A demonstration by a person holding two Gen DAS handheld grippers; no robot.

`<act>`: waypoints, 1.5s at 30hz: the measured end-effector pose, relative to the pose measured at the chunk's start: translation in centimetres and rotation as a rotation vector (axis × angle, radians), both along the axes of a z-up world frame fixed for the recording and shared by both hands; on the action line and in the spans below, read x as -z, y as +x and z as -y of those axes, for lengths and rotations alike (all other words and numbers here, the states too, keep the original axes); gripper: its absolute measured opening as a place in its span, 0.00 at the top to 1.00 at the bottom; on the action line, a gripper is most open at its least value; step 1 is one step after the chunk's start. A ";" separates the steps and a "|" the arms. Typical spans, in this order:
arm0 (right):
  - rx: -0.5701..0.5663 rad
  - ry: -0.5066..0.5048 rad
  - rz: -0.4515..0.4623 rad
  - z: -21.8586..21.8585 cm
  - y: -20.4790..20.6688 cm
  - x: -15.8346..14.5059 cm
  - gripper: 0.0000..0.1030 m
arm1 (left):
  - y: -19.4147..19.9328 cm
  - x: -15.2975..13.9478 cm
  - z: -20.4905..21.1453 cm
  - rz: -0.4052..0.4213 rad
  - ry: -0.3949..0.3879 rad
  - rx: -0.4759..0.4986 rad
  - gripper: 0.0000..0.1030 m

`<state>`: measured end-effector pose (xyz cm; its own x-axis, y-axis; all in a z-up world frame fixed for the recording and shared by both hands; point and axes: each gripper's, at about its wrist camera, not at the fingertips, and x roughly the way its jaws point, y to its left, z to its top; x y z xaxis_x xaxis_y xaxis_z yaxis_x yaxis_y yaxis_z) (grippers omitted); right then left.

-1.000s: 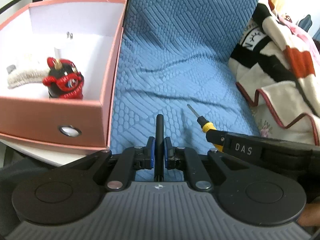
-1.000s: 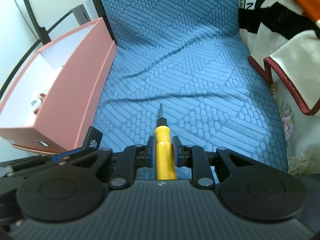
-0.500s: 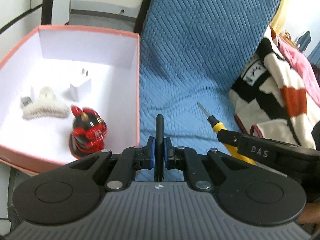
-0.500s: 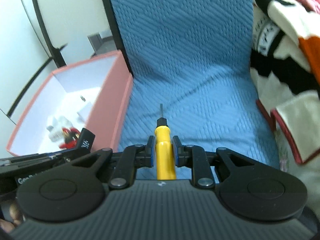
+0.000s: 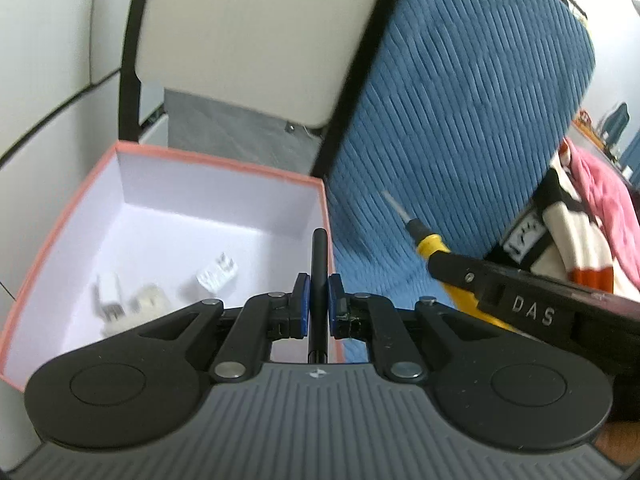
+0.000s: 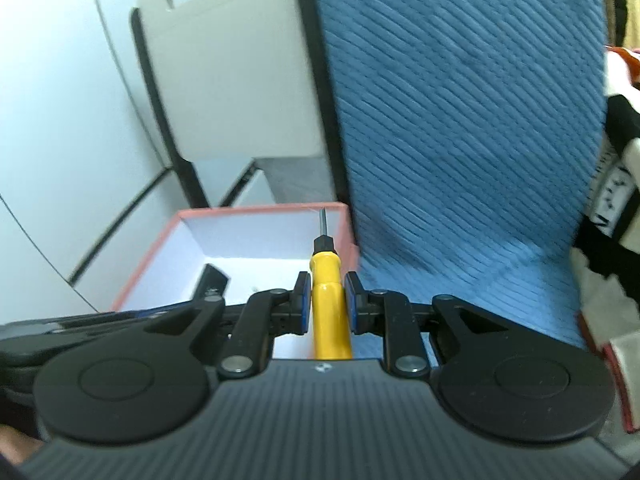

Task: Organize rigid objects
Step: 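Carry the USB stick and screwdriver over the pink box with both tools, then lower into the box and open both tools to release USB stick and screwdriver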

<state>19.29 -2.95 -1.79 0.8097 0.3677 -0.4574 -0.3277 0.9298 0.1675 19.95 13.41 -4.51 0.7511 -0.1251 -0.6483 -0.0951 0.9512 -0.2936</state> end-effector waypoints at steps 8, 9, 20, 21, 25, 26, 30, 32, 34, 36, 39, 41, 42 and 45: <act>-0.065 -0.016 -0.014 -4.5 1.7 0.4 0.79 | 1.3 0.3 -3.8 0.008 -0.008 -0.050 0.89; -0.067 -0.024 -0.022 -5.0 2.1 0.9 0.79 | 1.4 0.7 -4.4 0.001 -0.009 -0.058 0.89; -0.068 -0.088 -0.139 -8.7 5.7 7.0 0.79 | 1.8 7.5 -9.7 -0.132 -0.012 -0.112 0.89; -0.069 -0.098 -0.146 -9.0 5.9 7.5 0.79 | 1.9 8.2 -10.2 -0.145 -0.014 -0.117 0.89; -0.078 -0.140 -0.168 -10.3 6.7 8.9 0.79 | 2.2 10.3 -11.5 -0.186 -0.033 -0.134 0.89; -0.080 -0.149 -0.170 -10.5 6.8 9.1 0.79 | 2.2 10.6 -11.7 -0.193 -0.034 -0.136 0.89; -0.079 -0.166 -0.179 -11.0 7.2 9.7 0.79 | 2.3 11.8 -11.9 -0.210 -0.037 -0.132 0.89; -0.077 -0.168 -0.190 -11.2 7.4 10.0 0.79 | 2.4 12.0 -11.8 -0.211 -0.035 -0.121 0.89; -0.082 -0.178 -0.188 -11.4 7.4 10.3 0.78 | 2.4 12.3 -11.6 -0.218 -0.034 -0.117 0.89; -0.079 -0.172 -0.196 -11.4 7.3 10.4 0.78 | 2.3 12.3 -11.6 -0.218 -0.034 -0.119 0.89; -0.087 -0.150 -0.187 -11.4 6.9 9.9 0.79 | 1.9 11.8 -11.8 -0.211 -0.042 -0.118 0.88; -0.086 -0.146 -0.185 -11.4 6.6 9.6 0.78 | 1.7 11.2 -11.8 -0.201 -0.041 -0.121 0.88; -0.086 -0.144 -0.183 -11.3 6.5 9.3 0.78 | 1.5 10.8 -11.9 -0.194 -0.040 -0.124 0.88; -0.097 -0.139 -0.164 -11.3 5.5 8.3 0.78 | 0.8 9.5 -11.7 -0.170 -0.036 -0.126 0.88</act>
<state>24.83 8.38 -10.11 0.6842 0.3648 -0.6315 -0.3957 0.9131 0.0987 20.71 25.13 -13.97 0.6424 -0.0620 -0.7639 -0.2640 0.9178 -0.2965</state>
